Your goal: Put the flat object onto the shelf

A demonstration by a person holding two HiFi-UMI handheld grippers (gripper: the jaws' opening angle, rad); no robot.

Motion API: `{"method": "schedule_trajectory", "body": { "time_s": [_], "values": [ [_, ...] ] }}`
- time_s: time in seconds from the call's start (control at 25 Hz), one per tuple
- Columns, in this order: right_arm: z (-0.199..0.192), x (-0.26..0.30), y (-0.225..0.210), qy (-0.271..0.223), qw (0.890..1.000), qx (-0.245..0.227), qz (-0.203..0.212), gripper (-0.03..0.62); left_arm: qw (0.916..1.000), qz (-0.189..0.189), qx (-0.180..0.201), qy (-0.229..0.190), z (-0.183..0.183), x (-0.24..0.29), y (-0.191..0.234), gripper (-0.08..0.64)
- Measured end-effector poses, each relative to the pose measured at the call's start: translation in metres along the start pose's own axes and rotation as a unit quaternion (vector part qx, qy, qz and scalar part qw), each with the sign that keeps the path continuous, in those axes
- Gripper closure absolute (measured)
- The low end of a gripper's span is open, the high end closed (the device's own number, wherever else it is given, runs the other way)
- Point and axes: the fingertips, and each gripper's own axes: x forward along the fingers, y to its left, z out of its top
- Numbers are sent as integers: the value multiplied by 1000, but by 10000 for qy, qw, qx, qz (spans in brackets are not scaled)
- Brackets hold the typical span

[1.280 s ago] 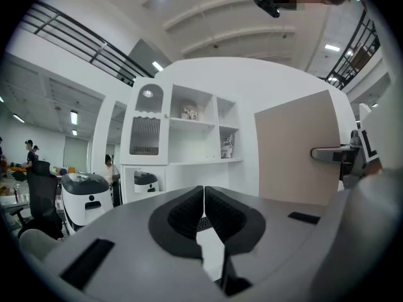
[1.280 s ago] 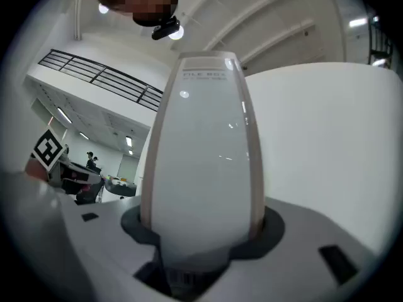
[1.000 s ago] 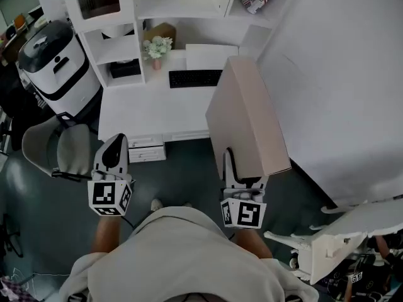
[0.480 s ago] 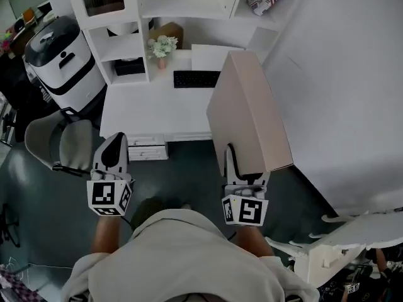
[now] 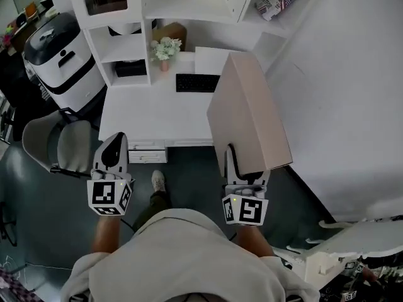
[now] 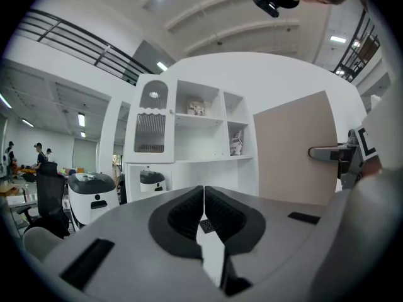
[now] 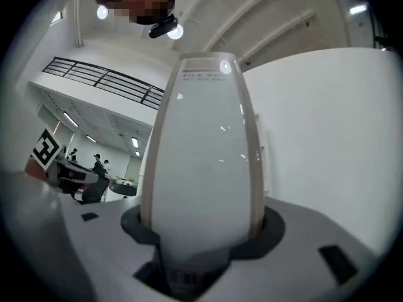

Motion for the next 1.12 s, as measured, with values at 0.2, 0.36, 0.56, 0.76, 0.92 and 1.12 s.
{"method": "schedule_trajectory", "body": {
  "time_s": [0.2, 0.36, 0.56, 0.76, 0.92, 1.12],
  "values": [
    [-2, 31, 2, 3, 9999, -69, -76, 321, 9999, -86, -40, -72, 3, 36, 16, 554],
    [-2, 63, 4, -23, 9998, -118, -143, 319, 9998, -161, -34, -124, 9, 69, 32, 554],
    [-4, 104, 8, -39, 9997, -164, -182, 319, 9996, -213, -24, -159, 12, 110, 55, 554],
    [-5, 148, 11, -61, 9992, -304, -237, 321, 9994, -311, -74, -155, 10, 154, 75, 554],
    [-6, 184, 13, -44, 9981, -523, -311, 321, 9989, -438, -100, -117, 8, 187, 90, 554],
    [3, 225, 18, -60, 9948, -918, -431, 321, 9982, -573, -135, -68, 7, 221, 115, 554]
  ]
}}
